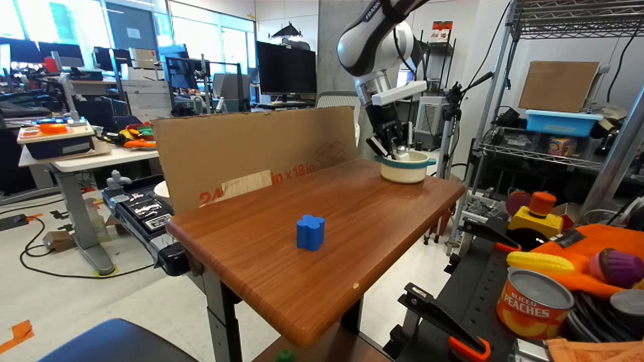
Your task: Pick up the salt cellar and put it in the pot
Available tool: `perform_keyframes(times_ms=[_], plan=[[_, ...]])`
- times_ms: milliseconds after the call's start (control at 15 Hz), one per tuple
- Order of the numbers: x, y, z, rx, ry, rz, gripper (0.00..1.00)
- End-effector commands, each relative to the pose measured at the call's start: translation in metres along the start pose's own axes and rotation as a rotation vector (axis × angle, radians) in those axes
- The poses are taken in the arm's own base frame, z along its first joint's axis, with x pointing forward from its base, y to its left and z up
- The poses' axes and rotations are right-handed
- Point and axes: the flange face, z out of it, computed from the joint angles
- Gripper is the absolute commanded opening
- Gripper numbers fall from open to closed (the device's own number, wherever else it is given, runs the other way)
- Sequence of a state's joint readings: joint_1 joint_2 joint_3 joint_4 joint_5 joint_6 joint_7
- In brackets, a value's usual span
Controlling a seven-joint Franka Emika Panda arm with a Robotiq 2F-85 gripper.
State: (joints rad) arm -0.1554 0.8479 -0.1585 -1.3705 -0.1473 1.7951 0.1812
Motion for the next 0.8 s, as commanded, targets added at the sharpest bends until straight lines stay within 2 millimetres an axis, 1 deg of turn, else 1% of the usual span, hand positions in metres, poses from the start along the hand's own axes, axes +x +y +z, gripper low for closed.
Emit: perform_keyframes(times_ms=[0,133,200,333,400,467,600,667,733], plan=[[0.003,0.003,-0.006,-0.010,-0.012,-0.016,0.62],[-0.002,0.004,-0.011,-0.005,0.004,-0.039,0.76],[-0.004,0.005,-0.013,-0.004,0.010,-0.054,0.84],[-0.014,0.007,-0.022,0.003,0.032,-0.093,0.97],[-0.022,0.009,-0.029,0.008,0.039,-0.122,1.00],[-0.033,0.011,-0.038,0.018,0.046,-0.150,1.00],[-0.061,0.016,-0.062,0.036,0.043,-0.201,1.00],[-0.080,0.017,-0.075,0.061,0.003,-0.205,1.00],[-0.095,0.017,-0.086,0.085,-0.047,-0.140,1.00]])
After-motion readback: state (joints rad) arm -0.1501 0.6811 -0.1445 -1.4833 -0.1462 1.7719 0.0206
